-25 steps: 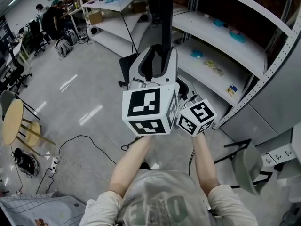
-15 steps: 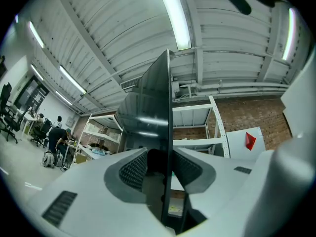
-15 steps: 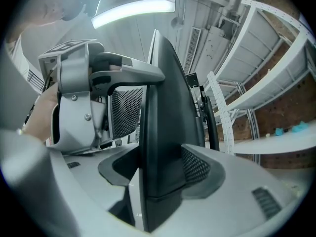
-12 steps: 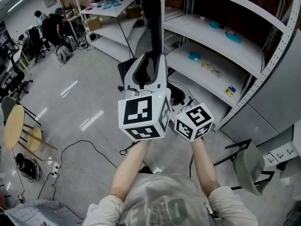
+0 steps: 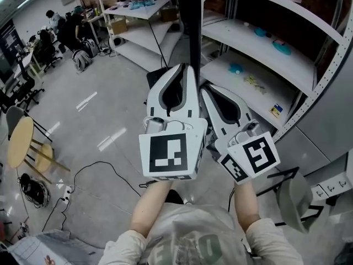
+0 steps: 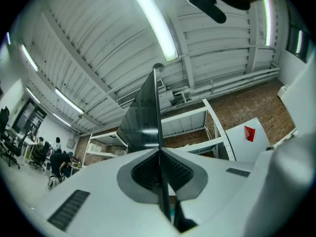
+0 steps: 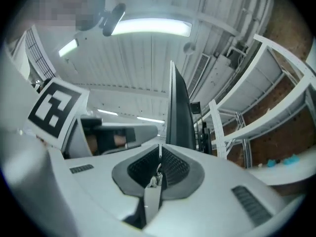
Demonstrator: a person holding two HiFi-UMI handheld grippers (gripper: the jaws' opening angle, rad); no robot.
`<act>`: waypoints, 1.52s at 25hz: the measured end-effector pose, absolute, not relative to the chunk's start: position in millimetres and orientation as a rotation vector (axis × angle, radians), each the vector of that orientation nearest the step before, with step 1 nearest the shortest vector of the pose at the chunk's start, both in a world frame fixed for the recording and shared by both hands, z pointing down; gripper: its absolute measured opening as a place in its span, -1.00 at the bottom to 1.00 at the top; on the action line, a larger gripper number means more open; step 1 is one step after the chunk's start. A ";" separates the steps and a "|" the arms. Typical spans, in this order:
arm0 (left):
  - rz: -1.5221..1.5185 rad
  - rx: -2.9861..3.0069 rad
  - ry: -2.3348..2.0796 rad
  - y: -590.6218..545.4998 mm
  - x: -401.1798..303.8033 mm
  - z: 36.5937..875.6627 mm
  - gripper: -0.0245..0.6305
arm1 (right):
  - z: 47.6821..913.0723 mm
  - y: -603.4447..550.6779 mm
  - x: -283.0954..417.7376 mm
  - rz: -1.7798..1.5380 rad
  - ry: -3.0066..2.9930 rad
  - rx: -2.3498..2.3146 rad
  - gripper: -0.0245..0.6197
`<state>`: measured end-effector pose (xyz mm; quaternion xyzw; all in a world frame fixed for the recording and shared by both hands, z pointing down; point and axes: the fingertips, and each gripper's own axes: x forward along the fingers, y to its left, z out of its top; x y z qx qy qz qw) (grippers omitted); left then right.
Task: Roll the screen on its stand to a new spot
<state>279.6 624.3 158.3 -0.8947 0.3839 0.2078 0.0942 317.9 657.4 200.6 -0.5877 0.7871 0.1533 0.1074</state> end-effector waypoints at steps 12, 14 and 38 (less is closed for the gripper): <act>0.601 -2.519 1.204 623.7 188.2 153.3 -0.88 | 143.8 668.9 257.0 0.689 2.190 -1.707 -0.85; 0.558 -2.507 1.269 612.0 164.4 165.2 -0.88 | 149.8 661.6 239.9 0.716 2.205 -1.713 -0.85; 0.327 -2.555 1.534 546.3 78.0 250.9 -0.88 | 239.8 581.7 188.9 0.359 2.371 -1.754 -0.87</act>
